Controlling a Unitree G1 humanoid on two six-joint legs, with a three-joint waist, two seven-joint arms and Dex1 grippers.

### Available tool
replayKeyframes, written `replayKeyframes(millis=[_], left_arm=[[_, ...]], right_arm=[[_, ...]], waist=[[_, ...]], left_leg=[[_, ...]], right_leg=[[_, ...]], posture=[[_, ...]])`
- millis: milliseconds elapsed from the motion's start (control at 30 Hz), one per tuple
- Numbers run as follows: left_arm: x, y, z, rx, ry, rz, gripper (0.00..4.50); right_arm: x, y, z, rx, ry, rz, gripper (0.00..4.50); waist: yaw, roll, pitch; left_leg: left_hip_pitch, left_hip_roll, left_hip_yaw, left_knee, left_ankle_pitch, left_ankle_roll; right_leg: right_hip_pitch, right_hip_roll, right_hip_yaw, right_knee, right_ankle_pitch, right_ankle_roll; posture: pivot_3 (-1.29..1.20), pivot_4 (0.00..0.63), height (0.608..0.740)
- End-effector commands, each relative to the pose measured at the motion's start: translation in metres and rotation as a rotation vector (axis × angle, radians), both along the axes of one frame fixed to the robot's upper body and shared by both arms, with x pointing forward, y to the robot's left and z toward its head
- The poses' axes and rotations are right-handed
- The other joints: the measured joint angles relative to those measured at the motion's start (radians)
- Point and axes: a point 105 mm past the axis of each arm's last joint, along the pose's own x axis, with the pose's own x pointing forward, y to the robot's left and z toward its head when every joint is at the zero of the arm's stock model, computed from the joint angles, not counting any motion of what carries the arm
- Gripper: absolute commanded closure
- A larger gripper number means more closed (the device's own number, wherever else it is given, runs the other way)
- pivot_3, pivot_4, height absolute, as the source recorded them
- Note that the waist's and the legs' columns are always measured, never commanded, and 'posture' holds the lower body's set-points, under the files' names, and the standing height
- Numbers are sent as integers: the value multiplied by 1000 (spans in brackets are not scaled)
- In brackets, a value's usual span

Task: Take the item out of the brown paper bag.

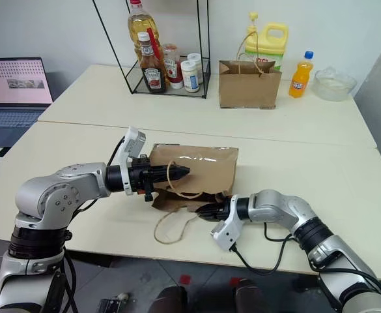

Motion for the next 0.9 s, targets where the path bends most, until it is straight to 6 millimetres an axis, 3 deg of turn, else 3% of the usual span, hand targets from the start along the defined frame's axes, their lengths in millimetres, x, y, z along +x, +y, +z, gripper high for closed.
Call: replayKeyframes(millis=[33, 400, 600, 767, 900], left_arm=[[-1, 2, 12, -20, -43, 6, 4500], [-3, 4, 9, 19, -39, -20, 4500], [24, 6, 56, -100, -100, 44, 4500], [36, 6, 99, -206, -152, 68, 4500], [42, 5, 115, -249, -185, 86, 4500]], right_arm=[[-5, -4, -10, -20, 55, -8, 4441], [-13, -17, -9, -9, 150, -60, 4441], [-17, -30, -25, -97, 203, -95, 4441], [-16, -31, -26, -101, 209, -113, 4441], [-11, -32, -23, -89, 202, -139, 4441]], waist=[[2, 0, 0], [10, 0, 0], [30, -1, 0], [31, -1, 0], [31, -1, 0]], left_leg=[[0, 0, 0, 0, 0, 0], [-3, -1, -1, 0, 0, 0], [-5, -1, -2, 0, 0, 0], [-6, -2, -2, 0, -1, -1], [-6, -2, -2, 0, -1, -1]], right_leg=[[0, 0, 0, 0, 0, 0], [0, -1, -2, -4, 0, 0], [0, -1, -4, -6, 0, 0], [0, -2, -5, -9, 0, 0], [0, -2, -5, -9, 0, 0]], posture=[[0, 150, 740], [0, 150, 740], [0, 150, 740], [0, 150, 740], [0, 150, 740]])
